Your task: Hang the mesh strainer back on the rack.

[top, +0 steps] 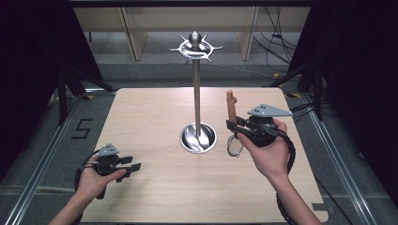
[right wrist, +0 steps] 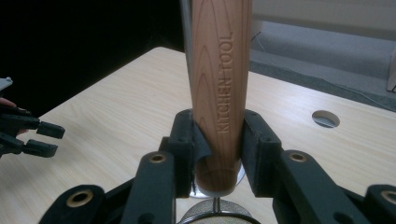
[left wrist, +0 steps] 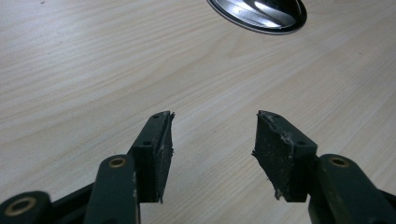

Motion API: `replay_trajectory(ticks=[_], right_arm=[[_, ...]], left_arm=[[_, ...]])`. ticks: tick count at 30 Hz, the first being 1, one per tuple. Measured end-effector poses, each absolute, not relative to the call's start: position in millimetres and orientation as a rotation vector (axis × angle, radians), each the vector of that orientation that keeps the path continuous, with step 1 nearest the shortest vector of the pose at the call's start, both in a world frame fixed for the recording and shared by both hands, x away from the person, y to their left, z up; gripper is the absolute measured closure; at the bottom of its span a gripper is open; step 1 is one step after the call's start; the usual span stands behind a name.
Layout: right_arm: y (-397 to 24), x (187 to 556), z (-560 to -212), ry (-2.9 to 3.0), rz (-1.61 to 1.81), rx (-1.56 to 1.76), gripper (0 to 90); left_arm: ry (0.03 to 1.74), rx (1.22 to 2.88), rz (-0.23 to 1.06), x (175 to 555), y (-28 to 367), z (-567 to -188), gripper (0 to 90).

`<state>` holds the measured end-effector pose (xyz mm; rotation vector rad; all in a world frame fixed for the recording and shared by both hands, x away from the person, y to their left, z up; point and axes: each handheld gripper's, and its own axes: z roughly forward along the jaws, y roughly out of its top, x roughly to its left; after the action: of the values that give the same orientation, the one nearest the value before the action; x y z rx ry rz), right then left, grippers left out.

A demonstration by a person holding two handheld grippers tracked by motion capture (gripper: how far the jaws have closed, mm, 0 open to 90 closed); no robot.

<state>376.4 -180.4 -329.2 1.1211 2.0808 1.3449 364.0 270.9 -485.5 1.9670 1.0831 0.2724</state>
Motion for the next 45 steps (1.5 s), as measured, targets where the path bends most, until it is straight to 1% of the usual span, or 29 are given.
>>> replay_trajectory(ticks=[5, 12, 13, 20, 24, 32, 45], right_arm=[[-174.5, 377.3, -323.5, 2.074, 1.355, 1.136, 68.8], [-172.6, 381.0, -317.5, 2.066, 1.347, 1.065, 68.8], [-170.7, 379.8, -316.4, 2.069, 1.369, 1.103, 68.8], [-168.3, 382.9, -309.3, 2.058, 1.374, 1.059, 68.8], [-165.7, 382.1, -305.7, 2.052, 1.383, 1.092, 68.8], [-164.6, 385.7, -302.2, 2.04, 1.389, 1.034, 68.8], [-160.1, 387.1, -295.7, 2.035, 1.397, 1.059, 68.8]], left_arm=[[1.082, 1.964, 0.276, 363.6, 270.9, -485.2, 45.5], [1.083, 1.97, 0.266, 364.2, 271.0, -485.4, 45.5], [1.083, 1.969, 0.266, 364.2, 270.9, -485.5, 45.5], [1.085, 1.959, 0.274, 363.8, 270.6, -485.4, 45.5], [1.085, 1.961, 0.273, 363.9, 270.7, -485.5, 45.5], [1.083, 1.97, 0.266, 364.1, 270.9, -485.3, 45.5], [1.083, 1.968, 0.266, 364.2, 270.8, -485.4, 45.5]])
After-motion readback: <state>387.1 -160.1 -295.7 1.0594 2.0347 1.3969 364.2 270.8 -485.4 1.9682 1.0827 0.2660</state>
